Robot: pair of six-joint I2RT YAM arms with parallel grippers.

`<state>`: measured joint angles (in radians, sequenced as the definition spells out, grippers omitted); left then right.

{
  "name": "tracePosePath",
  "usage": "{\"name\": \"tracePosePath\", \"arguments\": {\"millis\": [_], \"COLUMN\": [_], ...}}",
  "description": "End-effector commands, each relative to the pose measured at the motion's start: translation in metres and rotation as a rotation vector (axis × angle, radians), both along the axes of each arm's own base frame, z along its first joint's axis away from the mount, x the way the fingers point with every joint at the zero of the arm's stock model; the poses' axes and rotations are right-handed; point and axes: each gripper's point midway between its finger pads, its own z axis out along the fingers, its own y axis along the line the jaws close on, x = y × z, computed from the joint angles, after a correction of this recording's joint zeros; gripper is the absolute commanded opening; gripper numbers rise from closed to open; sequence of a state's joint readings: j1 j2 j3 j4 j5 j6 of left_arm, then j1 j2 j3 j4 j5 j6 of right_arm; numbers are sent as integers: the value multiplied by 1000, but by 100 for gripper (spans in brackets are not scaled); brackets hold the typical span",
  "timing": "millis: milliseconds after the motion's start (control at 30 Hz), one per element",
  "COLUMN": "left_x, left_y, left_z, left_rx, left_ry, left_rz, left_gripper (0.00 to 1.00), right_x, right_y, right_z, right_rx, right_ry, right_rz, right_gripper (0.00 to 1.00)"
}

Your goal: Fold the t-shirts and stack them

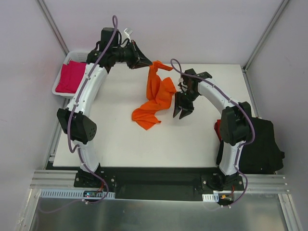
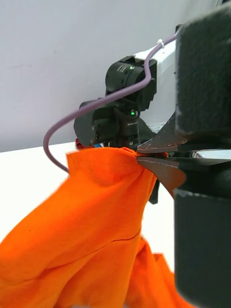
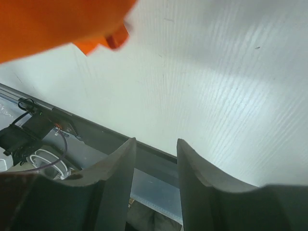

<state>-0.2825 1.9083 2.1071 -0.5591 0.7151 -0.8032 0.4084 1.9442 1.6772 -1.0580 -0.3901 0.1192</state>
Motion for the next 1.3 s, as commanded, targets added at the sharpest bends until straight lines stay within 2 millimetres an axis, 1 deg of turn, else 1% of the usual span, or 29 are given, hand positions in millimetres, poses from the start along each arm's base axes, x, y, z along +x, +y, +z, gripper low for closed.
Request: {"name": "tracePosePath", "arguments": {"millis": [0, 33, 67, 100, 167, 200, 233, 267, 300, 333, 367, 500, 533, 633, 667, 733, 767, 867, 1000, 1100, 1133, 1167, 1200, 1233, 1267], "left_x": [-22, -26, -30, -37, -44, -53, -54, -57, -66, -69, -74, -97, -103, -117, -126, -134, -141, -151, -158, -165, -166, -170, -171, -171, -176], "left_y": [8, 9, 11, 14, 18, 20, 22, 24, 27, 29, 30, 36, 37, 40, 41, 44, 46, 49, 53, 55, 56, 56, 56, 57, 60], "left_z": [25, 32, 49, 57, 70, 73, 63, 59, 61, 53, 54, 79, 84, 93, 98, 107, 111, 119, 118, 123, 124, 125, 120, 114, 112], "left_rx": [28, 29, 22, 29, 31, 40, 55, 67, 69, 80, 80, 63, 61, 55, 50, 42, 41, 39, 48, 41, 39, 37, 43, 54, 62], "left_ry": [-41, -53, -89, -106, -136, -144, -121, -115, -115, -90, -89, -138, -140, -148, -152, -168, -171, -186, -170, -177, -176, -178, -164, -152, -160], "left_rz": [8, 10, 14, 15, 15, 10, 13, 12, 13, 15, 15, 16, 13, 1, -8, -6, -6, -3, 9, 14, 15, 13, 9, 13, 17], "left_gripper": [0, 0, 0, 0, 0, 0, 0, 0, 0, 0, 0, 0, 0, 0, 0, 0, 0, 0, 0, 0, 0, 0, 0, 0, 0], "right_x": [-4, -5, -7, -5, -7, -7, -6, -7, -6, -5, -4, 2, 7, 14, 15, 15, 14, 12, 11, 14, 14, 15, 17, 16, 19], "right_y": [10, 11, 11, 12, 14, 16, 17, 18, 21, 23, 27, 38, 40, 44, 45, 45, 46, 49, 54, 61, 65, 72, 79, 88, 106], "right_z": [7, 6, 4, 4, 3, 3, 1, 0, 1, -2, -3, -2, 1, 1, -4, -8, -13, -19, -27, -26, -30, -28, -25, -30, -22], "right_rx": [14, 11, 8, 15, 15, 15, 16, 14, 21, 20, 22, 42, 48, 54, 48, 45, 44, 53, 58, 76, 81, 114, 148, 182, 283], "right_ry": [-22, -23, -14, -25, -21, -24, -21, -17, -19, -15, -12, -18, -29, -33, -21, -8, 3, 15, 25, 19, 26, 25, 25, 49, 53], "right_rz": [12, 13, 10, 12, 16, 19, 16, 18, 19, 19, 23, 23, 19, 17, 17, 15, 16, 13, 17, 19, 26, 30, 35, 36, 53], "right_gripper": [42, 42, 42, 42, 42, 42, 42, 42, 42, 42, 42, 43, 43, 43, 43, 43, 43, 43, 43, 43, 43, 43, 44, 45, 46]}}
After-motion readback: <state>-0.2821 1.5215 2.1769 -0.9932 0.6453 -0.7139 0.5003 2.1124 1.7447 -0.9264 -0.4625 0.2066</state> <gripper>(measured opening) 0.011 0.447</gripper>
